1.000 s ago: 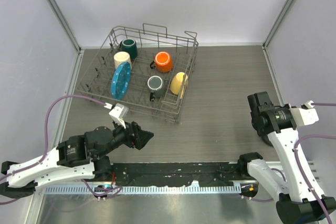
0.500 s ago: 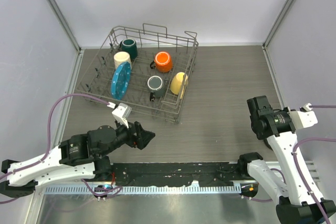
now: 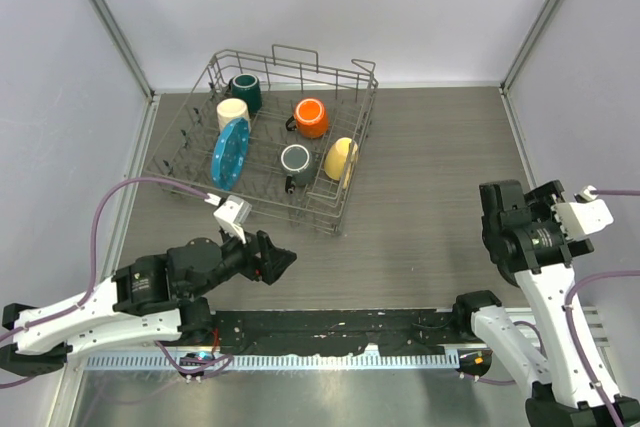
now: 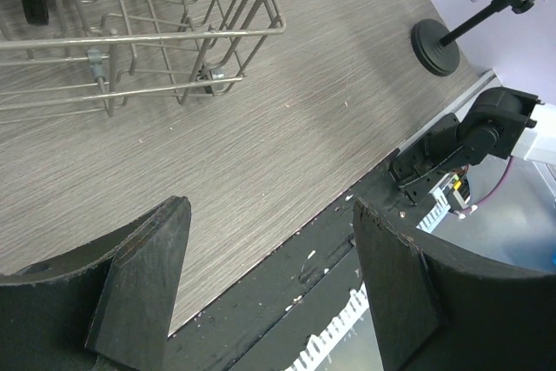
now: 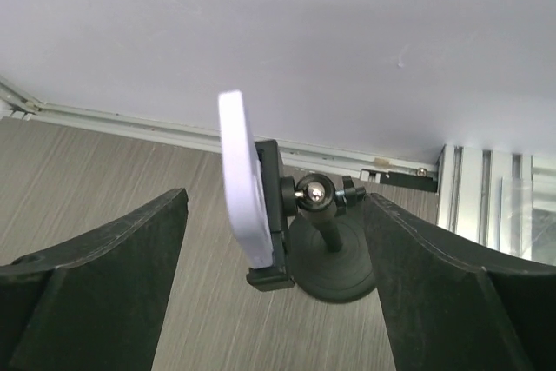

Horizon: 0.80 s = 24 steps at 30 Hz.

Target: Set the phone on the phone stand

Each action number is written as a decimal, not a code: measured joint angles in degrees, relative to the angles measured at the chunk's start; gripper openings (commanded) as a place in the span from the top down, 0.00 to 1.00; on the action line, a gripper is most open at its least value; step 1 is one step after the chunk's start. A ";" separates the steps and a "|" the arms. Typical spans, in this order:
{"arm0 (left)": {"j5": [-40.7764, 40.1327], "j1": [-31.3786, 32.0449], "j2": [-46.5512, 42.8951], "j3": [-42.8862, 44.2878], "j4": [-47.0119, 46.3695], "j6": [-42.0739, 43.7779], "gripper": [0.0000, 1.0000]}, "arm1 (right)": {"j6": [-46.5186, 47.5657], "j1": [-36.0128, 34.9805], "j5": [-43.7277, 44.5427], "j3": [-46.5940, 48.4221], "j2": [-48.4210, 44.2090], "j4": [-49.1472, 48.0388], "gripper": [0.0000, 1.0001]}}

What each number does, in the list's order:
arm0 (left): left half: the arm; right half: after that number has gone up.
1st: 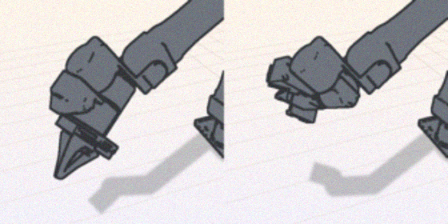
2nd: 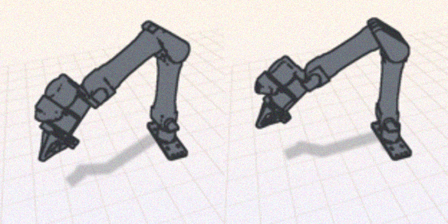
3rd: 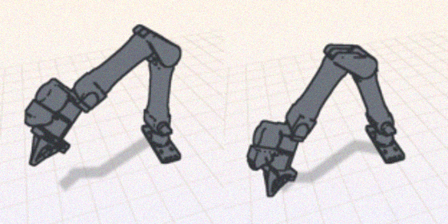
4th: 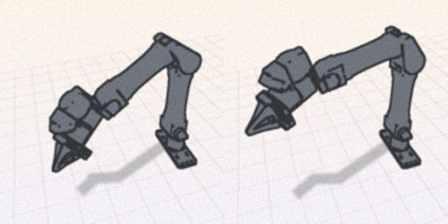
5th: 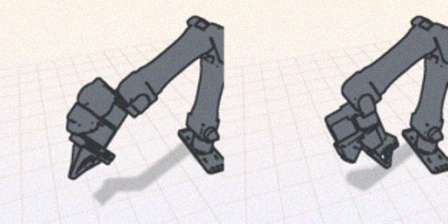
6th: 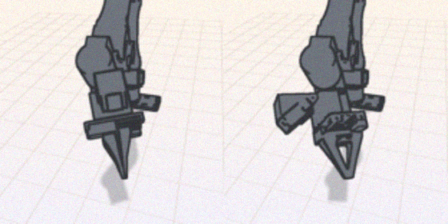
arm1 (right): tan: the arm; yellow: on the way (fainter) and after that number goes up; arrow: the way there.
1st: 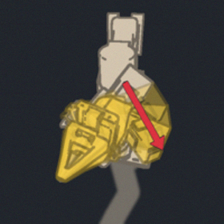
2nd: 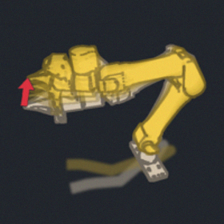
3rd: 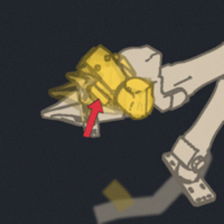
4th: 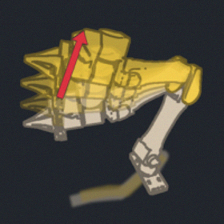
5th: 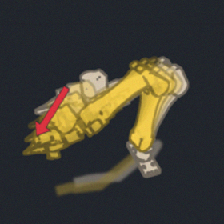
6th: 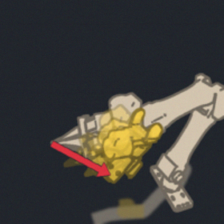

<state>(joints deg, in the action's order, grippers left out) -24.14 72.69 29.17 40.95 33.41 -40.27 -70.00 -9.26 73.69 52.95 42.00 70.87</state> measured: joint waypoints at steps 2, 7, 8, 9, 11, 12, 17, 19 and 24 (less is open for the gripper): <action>0.00 0.00 -0.02 0.22 -0.07 0.00 0.21 | 4.55 0.00 0.04 1.29 -0.72 -2.47 0.12; -0.02 0.00 -0.02 0.22 -0.15 -0.04 0.21 | 20.13 0.00 -0.15 2.23 -5.22 -12.48 0.10; -0.02 0.00 0.02 0.22 -0.15 -0.07 0.21 | 24.85 0.00 -1.27 2.23 -6.95 -15.58 0.10; 0.00 0.00 0.15 0.22 -0.22 -0.02 0.21 | 29.31 0.00 -2.43 2.23 -8.48 -18.75 0.10; 0.00 0.00 0.72 0.22 -0.46 0.02 0.21 | 37.09 0.00 -6.80 2.32 -12.55 -24.37 0.10; 0.00 0.00 1.07 0.22 -0.61 0.07 0.21 | 40.57 0.00 -9.55 2.49 -14.67 -26.77 0.10; 0.85 0.00 4.35 1.05 -1.25 0.33 0.18 | 53.09 0.02 -32.33 5.86 -20.26 -36.04 0.10; 1.27 0.00 5.09 1.18 -2.08 0.42 0.17 | 55.39 0.07 -46.62 9.31 -18.10 -37.40 0.10; 1.42 0.00 4.81 1.29 -2.51 0.17 0.12 | 55.23 -0.02 -74.36 14.56 -5.27 -37.94 0.10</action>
<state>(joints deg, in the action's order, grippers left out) -22.72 72.69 33.98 42.24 30.89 -40.10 -14.76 -9.28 -0.67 67.51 36.73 32.93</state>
